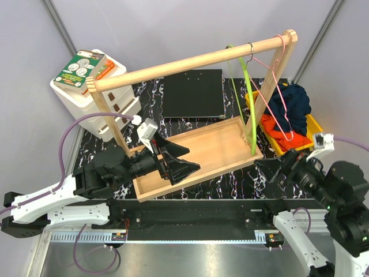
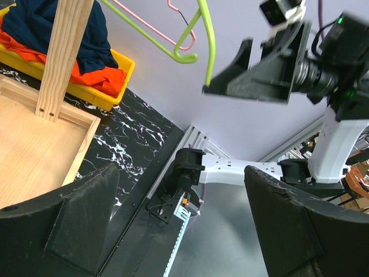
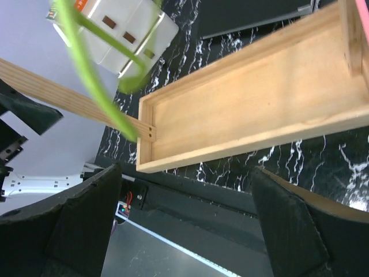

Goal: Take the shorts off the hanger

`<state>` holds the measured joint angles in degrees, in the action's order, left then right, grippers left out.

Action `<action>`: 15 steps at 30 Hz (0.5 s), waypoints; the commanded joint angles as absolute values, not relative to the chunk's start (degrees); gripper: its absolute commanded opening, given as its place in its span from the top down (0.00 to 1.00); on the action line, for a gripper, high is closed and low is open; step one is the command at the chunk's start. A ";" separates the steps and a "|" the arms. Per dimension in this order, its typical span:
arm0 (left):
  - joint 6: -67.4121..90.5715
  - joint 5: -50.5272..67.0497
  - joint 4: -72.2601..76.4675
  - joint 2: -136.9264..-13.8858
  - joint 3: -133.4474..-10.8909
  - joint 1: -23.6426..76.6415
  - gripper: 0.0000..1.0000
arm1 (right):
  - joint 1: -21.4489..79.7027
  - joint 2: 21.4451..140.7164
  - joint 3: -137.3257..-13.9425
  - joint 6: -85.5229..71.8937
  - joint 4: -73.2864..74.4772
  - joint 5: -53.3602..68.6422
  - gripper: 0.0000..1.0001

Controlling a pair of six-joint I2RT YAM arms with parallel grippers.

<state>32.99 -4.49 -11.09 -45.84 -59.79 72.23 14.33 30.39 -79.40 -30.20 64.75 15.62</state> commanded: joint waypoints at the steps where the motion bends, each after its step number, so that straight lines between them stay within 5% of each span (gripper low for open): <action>1: 33.31 -3.43 -9.14 -45.00 -58.54 72.42 0.06 | 14.59 24.18 -71.47 -34.97 72.06 11.61 0.00; 15: 37.09 -3.51 -7.91 -38.76 -51.15 72.42 0.05 | 14.50 16.95 -64.51 -38.32 70.93 9.59 0.00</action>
<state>35.64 -4.25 -10.98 -41.30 -52.31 72.23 14.33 14.63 -63.13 -37.87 72.40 12.49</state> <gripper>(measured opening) 0.951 0.994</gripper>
